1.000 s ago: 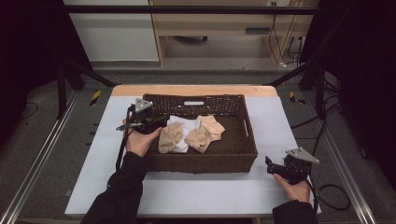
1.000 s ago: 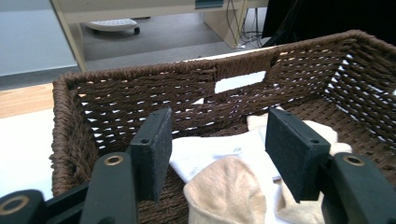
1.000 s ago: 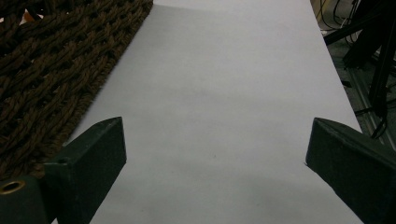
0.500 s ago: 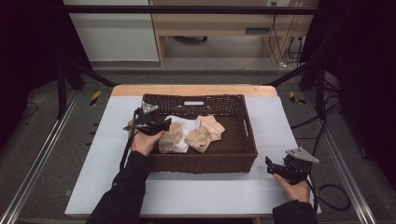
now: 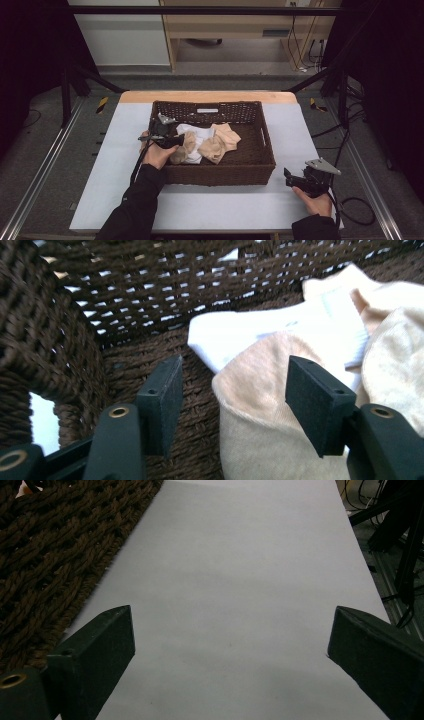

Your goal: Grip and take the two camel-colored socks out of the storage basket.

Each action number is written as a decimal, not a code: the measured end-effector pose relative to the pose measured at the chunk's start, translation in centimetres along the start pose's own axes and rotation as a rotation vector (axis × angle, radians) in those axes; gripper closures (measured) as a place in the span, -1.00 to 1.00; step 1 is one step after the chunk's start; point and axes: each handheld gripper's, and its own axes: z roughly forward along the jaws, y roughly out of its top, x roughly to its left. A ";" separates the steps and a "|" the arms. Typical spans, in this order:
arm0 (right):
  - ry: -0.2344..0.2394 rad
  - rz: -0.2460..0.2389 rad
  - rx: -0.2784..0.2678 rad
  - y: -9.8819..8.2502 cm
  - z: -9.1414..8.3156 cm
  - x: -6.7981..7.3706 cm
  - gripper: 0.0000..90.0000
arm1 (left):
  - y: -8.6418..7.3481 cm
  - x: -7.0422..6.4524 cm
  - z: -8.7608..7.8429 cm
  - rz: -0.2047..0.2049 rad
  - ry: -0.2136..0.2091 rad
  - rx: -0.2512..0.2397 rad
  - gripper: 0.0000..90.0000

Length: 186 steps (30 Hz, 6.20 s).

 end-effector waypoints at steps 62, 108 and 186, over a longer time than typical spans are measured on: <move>-0.006 0.000 -0.001 0.0 0.0 -0.1 -0.87 | 2.9 1.9 -12.4 -0.062 -0.154 -0.575 0.91; -0.009 -0.011 0.006 0.0 0.0 0.0 -0.87 | -8.3 12.0 -14.4 -0.197 0.032 -0.426 0.90; -0.006 0.003 -0.005 0.0 -0.2 -0.2 -0.88 | -1.5 3.0 -13.2 -0.023 -0.111 -0.446 -0.04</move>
